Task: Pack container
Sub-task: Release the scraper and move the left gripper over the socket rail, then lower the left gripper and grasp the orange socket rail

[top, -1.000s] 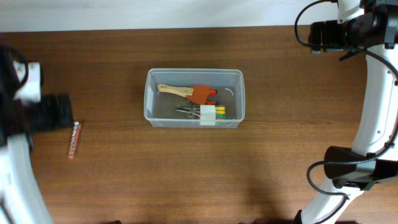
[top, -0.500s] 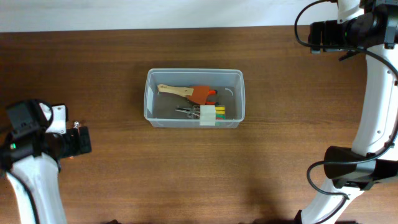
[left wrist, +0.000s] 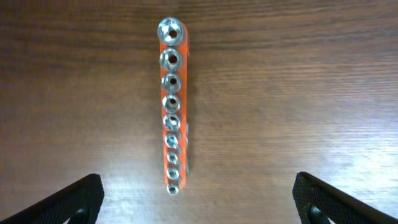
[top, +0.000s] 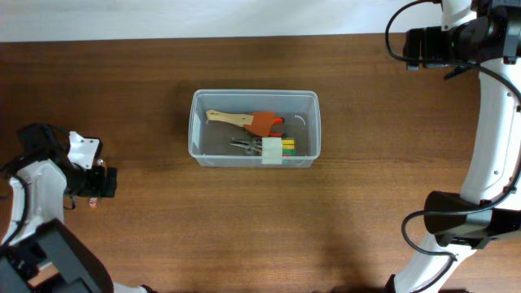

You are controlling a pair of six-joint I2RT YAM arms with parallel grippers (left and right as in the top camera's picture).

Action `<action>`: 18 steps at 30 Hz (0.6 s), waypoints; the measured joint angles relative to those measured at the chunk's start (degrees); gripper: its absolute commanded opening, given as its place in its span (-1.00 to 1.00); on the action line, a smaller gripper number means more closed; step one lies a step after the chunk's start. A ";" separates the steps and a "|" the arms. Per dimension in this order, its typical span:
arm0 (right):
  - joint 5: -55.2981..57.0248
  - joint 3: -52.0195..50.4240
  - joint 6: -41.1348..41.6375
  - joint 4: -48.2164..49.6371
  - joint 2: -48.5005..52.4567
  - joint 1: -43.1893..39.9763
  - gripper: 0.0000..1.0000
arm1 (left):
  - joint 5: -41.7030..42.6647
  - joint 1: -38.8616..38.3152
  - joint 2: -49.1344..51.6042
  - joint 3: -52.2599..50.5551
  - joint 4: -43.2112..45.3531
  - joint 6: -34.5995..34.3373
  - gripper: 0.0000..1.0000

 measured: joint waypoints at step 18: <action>-0.02 0.00 -0.04 0.00 0.00 0.00 0.97 | -0.11 0.07 10.40 0.48 3.74 3.67 0.99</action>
